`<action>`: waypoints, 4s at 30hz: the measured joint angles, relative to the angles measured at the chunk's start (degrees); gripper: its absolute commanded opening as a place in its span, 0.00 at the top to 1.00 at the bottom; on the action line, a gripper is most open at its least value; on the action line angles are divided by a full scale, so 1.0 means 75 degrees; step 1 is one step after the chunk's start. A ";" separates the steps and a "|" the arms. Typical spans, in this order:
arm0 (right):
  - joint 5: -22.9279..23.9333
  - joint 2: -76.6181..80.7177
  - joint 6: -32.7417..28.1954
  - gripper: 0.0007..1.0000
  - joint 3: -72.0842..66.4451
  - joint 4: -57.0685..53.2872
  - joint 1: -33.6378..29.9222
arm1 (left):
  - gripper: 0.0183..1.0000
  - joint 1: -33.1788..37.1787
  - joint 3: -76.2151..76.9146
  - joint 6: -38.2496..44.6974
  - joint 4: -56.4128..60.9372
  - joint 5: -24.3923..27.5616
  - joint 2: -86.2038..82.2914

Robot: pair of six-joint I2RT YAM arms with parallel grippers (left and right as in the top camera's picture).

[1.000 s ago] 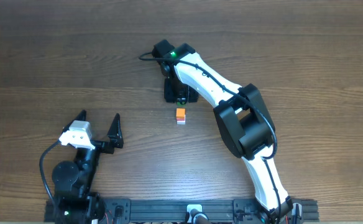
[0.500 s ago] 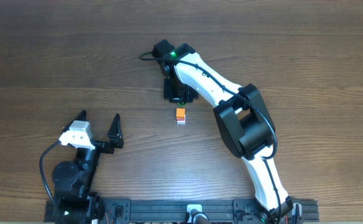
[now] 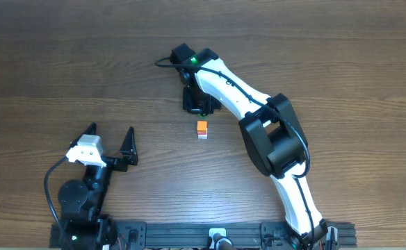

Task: Stack Cubes

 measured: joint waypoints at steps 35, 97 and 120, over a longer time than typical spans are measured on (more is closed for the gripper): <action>0.0326 -0.2538 -0.0102 0.99 0.0128 -0.1515 0.0670 | 0.00 0.0000 -0.0003 0.0000 0.0000 0.0000 0.0000; -0.0003 -0.2538 0.0472 0.99 -0.1539 -0.0510 0.0659 | 0.00 0.0000 0.0000 0.0000 0.0000 0.0003 0.0000; -0.0003 -0.2538 0.0557 0.99 -0.1539 -0.0402 0.0659 | 0.00 0.0000 -0.0003 0.0000 0.0000 0.0003 0.0000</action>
